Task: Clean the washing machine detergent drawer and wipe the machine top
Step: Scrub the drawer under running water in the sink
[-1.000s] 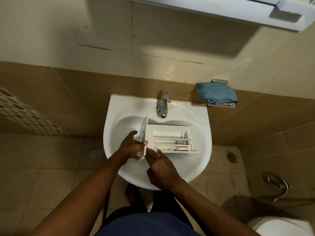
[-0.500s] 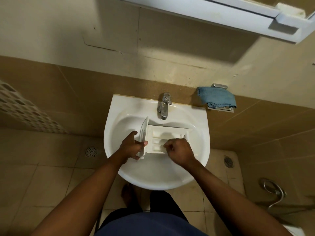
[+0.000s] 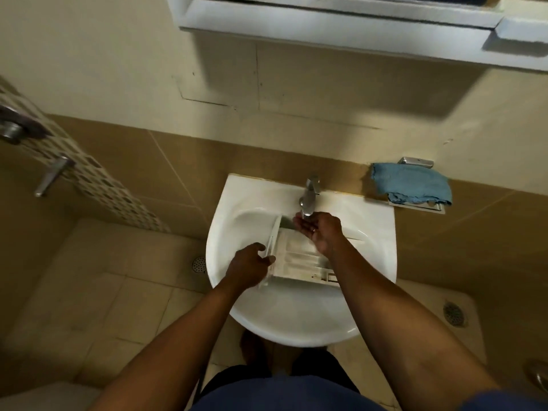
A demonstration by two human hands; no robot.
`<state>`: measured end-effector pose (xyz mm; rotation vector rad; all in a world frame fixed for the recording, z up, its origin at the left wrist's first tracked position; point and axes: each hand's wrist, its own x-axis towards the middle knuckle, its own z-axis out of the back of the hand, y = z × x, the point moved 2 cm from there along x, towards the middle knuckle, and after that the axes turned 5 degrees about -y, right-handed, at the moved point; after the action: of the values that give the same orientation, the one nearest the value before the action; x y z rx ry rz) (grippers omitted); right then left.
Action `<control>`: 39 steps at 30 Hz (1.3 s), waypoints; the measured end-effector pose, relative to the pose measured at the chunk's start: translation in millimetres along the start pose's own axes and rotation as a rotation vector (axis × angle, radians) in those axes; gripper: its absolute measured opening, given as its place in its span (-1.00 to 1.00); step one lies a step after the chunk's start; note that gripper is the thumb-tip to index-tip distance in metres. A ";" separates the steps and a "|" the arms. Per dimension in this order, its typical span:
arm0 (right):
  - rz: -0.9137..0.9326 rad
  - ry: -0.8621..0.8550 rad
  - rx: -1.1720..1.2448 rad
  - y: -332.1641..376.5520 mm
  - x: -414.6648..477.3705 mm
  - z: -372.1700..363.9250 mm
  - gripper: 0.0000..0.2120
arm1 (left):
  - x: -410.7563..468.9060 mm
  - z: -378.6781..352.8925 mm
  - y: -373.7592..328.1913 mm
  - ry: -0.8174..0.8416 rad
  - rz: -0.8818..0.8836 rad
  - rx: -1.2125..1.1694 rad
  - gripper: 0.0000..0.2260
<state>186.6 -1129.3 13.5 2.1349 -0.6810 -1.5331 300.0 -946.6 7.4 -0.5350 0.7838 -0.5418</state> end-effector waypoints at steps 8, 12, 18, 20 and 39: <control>-0.135 0.099 0.155 16.1 12.5 -14.4 -0.68 | -16.4 -7.8 -10.0 -0.137 0.036 0.065 -0.62; -0.163 0.127 0.137 21.1 16.3 -9.4 -0.64 | -17.9 -12.4 -14.2 -0.153 0.046 0.071 -0.72; -0.101 0.092 0.085 23.5 22.5 3.7 -0.70 | -8.3 -7.8 -27.2 0.019 0.027 0.086 -0.59; -0.089 0.082 -0.033 13.2 25.6 3.6 -0.77 | -5.4 -4.1 -29.1 0.061 0.044 0.052 -0.58; 0.273 0.299 -0.799 -48.8 -17.3 3.1 -0.59 | -7.3 -5.8 -18.3 0.027 0.089 -0.083 -0.58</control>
<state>186.0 -1080.3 -3.5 1.5286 -0.1824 -1.0520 286.7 -956.9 19.1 -0.5678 0.8548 -0.4366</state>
